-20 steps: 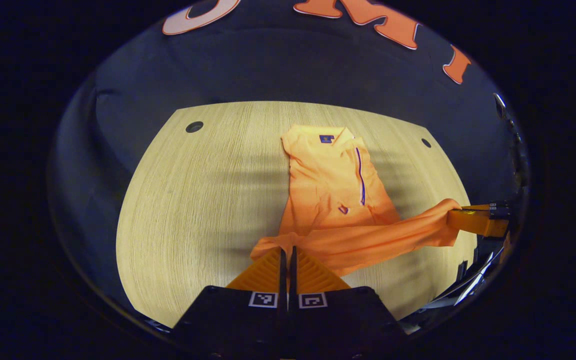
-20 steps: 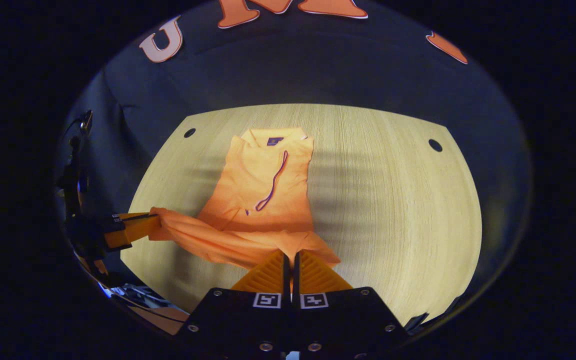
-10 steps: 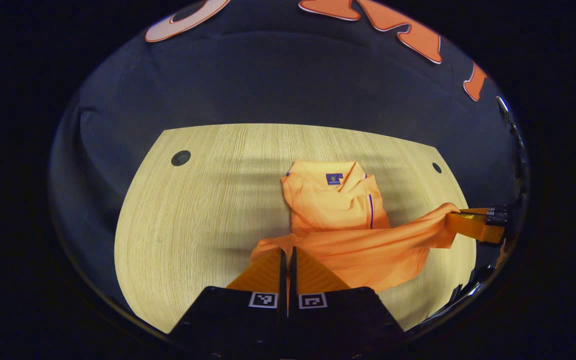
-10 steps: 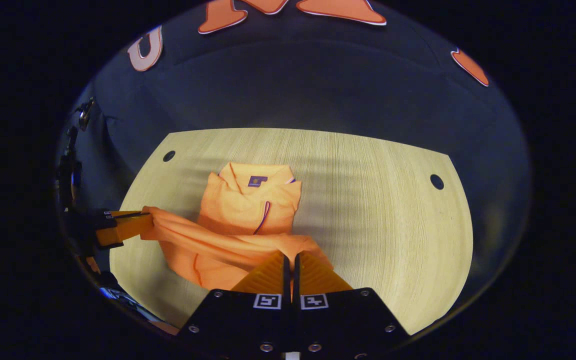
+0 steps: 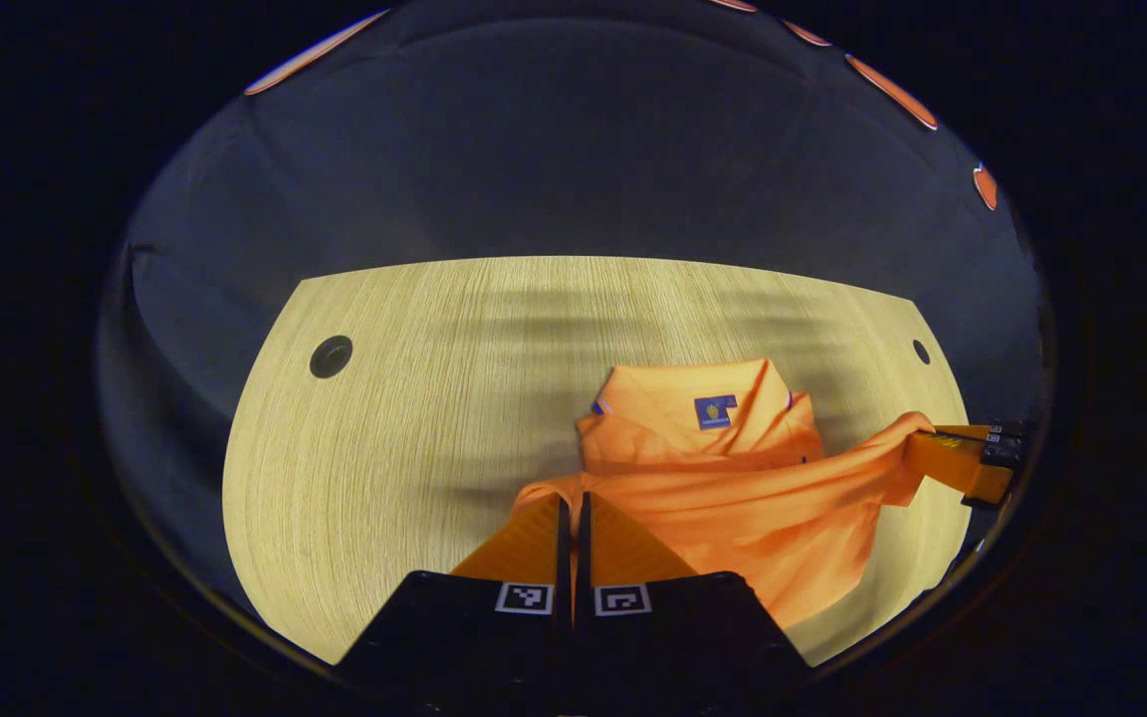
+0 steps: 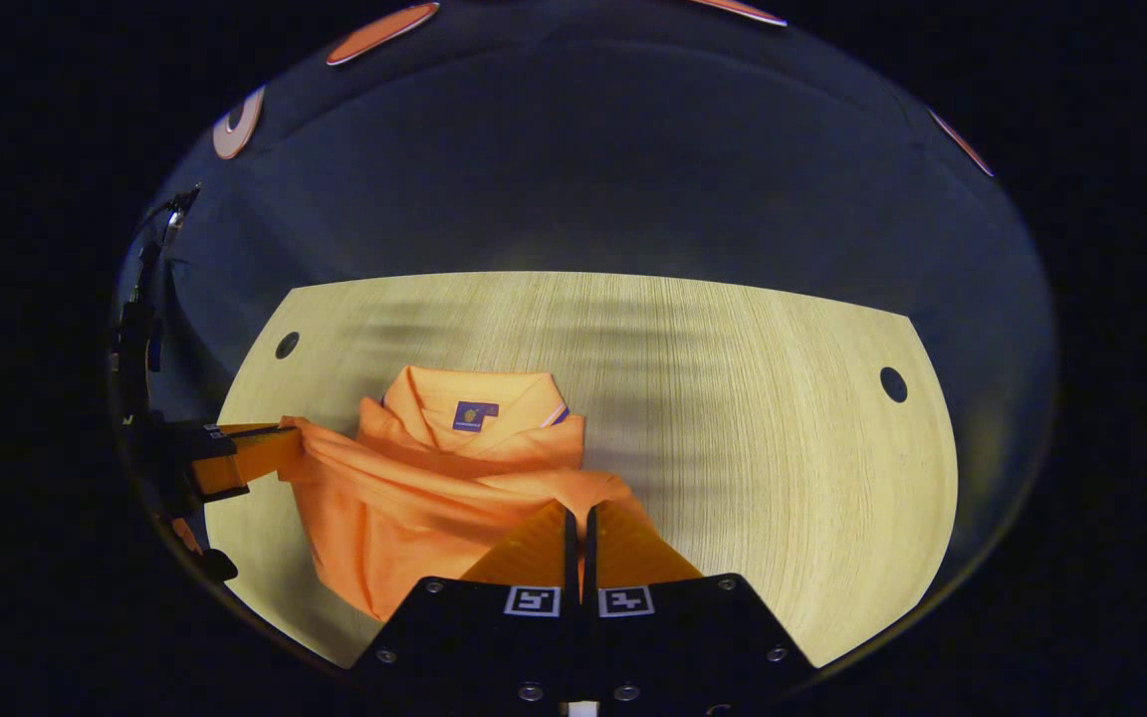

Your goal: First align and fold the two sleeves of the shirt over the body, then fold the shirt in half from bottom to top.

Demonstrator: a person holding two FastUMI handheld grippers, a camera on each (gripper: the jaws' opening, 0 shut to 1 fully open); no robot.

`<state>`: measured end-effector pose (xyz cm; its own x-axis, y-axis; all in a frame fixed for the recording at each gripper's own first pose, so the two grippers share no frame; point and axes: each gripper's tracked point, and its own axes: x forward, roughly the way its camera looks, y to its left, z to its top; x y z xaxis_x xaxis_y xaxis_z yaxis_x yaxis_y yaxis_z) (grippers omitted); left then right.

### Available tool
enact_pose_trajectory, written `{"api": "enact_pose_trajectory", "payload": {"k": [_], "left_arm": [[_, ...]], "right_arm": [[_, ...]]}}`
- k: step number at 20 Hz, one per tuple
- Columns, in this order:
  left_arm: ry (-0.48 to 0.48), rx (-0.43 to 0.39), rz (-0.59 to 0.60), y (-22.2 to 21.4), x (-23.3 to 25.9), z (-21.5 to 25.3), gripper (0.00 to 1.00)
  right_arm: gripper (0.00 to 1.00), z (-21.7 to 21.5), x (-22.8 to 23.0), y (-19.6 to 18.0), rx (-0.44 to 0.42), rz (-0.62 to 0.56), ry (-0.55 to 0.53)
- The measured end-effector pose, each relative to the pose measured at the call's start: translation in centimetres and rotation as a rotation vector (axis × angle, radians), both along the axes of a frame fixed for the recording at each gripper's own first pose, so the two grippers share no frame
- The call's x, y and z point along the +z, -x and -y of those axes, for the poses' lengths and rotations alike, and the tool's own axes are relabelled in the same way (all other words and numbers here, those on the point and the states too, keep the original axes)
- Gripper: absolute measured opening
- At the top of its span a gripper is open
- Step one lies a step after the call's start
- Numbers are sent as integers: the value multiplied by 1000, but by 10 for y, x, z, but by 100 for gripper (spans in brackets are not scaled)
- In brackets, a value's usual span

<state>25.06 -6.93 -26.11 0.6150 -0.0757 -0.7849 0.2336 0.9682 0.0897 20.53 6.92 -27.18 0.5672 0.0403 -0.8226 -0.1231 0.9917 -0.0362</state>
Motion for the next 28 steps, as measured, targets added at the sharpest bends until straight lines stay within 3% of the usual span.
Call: {"api": "enact_pose_trajectory", "payload": {"k": [6, 9, 10, 13, 15, 21, 25, 28], "left_arm": [[-60, -6, 1, -25, -23, -2, 1], [-50, 10, 7, -28, -27, -5, 8], [-53, 15, 19, -30, -27, -7, 12], [-28, 38, 81, -32, -4, -10, 99], [-11, 47, 137, -30, 17, -10, 99], [47, 17, 411, -12, 133, -2, 99], [101, 8, 573, 26, 213, 5, 99], [141, -5, 683, 71, 271, 7, 99]], "right_arm": [[1, -4, -31, -28, -10, -8, -17], [3, -4, -41, -28, -5, -23, -9], [10, -3, -44, -26, -1, -25, 0], [60, -2, -30, -25, -5, 12, 16], [100, -8, -17, -21, -6, 41, -4], [100, -23, 83, -7, 11, 261, -84], [100, -24, 168, 21, 46, 462, -88], [100, -28, 208, 58, 71, 552, -108]]}}
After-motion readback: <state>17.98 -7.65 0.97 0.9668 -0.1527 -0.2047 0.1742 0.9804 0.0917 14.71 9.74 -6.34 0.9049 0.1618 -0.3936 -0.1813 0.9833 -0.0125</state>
